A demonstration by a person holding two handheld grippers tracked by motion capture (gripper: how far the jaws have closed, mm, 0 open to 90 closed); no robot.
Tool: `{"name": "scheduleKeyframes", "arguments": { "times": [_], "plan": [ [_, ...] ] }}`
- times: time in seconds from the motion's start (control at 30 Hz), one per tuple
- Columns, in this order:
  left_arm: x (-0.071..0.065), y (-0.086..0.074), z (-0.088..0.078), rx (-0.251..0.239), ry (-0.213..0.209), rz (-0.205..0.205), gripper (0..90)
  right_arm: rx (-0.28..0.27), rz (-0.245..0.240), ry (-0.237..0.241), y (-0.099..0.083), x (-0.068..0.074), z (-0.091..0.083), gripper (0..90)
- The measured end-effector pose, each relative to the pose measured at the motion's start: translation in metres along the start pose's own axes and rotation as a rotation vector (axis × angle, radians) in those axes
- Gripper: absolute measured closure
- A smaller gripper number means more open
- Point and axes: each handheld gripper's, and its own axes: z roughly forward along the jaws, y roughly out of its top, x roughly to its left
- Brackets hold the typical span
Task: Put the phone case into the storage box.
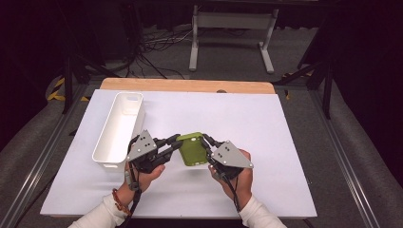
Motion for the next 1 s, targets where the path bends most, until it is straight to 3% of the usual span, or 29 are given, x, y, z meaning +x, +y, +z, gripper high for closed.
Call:
{"name": "scheduleKeyframes", "arguments": {
  "times": [0.23, 0.6, 1.0],
  "plan": [
    [0.001, 0.001, -0.003, 0.002, 0.008, 0.029, 77.9, 0.005, -0.024, 0.02, 0.0, 0.001, 0.0, 80.8],
    [0.002, 0.001, -0.003, 0.003, 0.01, 0.026, 78.0, 0.012, -0.026, 0.053, -0.002, 0.0, -0.001, 76.5],
    [0.006, 0.002, -0.007, -0.004, 0.013, 0.031, 77.9, 0.036, -0.035, 0.098, -0.015, -0.007, -0.009, 58.3]
  ]
}}
